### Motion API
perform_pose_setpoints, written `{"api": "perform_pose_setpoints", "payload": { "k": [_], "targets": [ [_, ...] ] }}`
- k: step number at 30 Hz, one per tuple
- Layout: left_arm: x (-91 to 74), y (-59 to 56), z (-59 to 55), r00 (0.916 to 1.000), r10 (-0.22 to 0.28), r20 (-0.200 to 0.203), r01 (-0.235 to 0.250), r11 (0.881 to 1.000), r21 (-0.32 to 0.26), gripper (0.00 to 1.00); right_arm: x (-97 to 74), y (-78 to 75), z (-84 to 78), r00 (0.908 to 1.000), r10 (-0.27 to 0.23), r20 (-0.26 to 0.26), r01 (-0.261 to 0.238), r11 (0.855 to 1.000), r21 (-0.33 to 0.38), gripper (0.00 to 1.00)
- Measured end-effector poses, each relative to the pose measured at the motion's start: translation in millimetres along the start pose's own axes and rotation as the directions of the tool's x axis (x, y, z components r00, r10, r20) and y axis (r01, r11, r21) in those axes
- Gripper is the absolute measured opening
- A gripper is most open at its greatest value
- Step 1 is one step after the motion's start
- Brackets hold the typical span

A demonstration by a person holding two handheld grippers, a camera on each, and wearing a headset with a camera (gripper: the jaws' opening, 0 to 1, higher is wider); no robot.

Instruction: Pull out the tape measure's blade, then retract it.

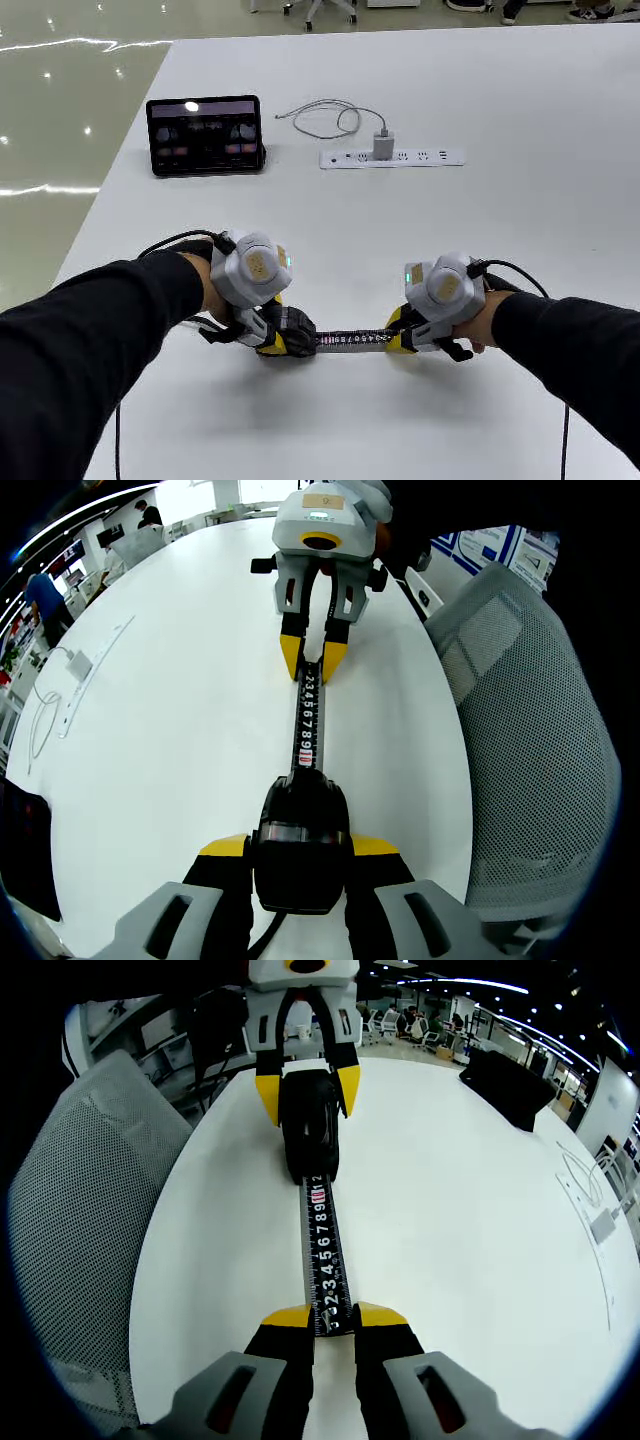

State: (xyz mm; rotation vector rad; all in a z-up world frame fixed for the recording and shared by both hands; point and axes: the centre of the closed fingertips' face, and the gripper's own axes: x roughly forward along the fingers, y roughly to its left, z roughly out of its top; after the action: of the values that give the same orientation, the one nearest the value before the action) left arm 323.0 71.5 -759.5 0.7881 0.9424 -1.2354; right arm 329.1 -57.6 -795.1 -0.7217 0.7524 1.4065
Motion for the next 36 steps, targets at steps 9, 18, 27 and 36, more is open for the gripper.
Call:
{"api": "perform_pose_setpoints", "payload": {
  "k": [9,18,27,36],
  "targets": [
    [-0.3,-0.3,0.1,1.0000,0.004,0.001,-0.004,1.000,-0.003,0.31,-6.0,-0.7,-7.9,1.0000,-0.002,-0.007,0.002,1.000,0.007,0.10],
    [0.2,-0.2,0.0,1.0000,0.005,0.000,-0.005,1.000,-0.003,0.31,-10.0,-1.3,-13.9,0.9999,-0.005,-0.011,0.005,1.000,0.010,0.10],
    [0.2,-0.2,0.2,1.0000,0.006,0.001,-0.006,1.000,-0.004,0.31,-13.6,-2.5,-19.5,0.9999,-0.010,-0.012,0.010,1.000,0.015,0.10],
    [0.0,-0.7,0.4,1.0000,0.009,0.003,-0.009,1.000,-0.004,0.31,-17.7,-2.9,-24.7,0.9999,-0.012,-0.010,0.012,1.000,0.023,0.10]
  ]
}}
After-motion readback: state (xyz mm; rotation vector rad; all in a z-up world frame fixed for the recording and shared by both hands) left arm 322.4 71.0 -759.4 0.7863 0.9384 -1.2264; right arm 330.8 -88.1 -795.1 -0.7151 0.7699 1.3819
